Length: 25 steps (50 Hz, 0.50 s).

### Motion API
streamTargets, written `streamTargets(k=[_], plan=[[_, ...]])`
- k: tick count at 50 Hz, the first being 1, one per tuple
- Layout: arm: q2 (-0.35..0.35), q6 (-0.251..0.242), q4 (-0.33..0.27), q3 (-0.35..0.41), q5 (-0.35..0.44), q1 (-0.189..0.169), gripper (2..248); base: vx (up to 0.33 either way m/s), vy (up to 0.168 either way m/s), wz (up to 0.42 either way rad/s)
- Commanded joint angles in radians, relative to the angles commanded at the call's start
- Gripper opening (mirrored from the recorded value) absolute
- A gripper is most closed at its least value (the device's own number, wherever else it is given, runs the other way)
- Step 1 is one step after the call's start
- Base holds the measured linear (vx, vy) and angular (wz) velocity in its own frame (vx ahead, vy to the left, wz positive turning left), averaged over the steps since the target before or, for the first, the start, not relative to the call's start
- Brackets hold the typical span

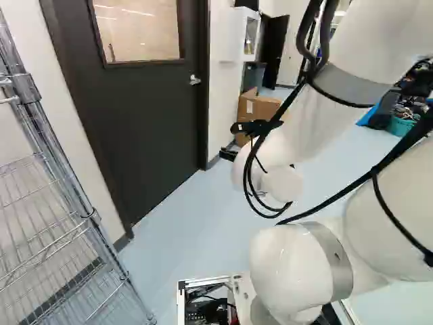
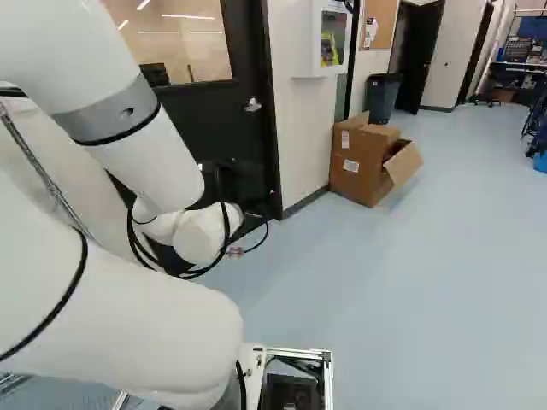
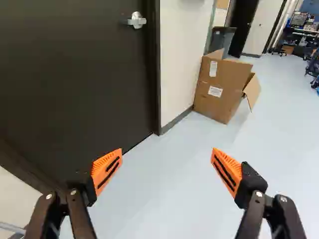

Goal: Open the door and move inside

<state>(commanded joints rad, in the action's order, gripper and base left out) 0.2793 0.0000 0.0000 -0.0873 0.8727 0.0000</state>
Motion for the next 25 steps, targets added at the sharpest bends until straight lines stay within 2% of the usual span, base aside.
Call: streamTargets(k=[25], plan=[[0.0,0.0,0.0,0.0,0.0,0.0,247,0.033,0.0,-0.001]])
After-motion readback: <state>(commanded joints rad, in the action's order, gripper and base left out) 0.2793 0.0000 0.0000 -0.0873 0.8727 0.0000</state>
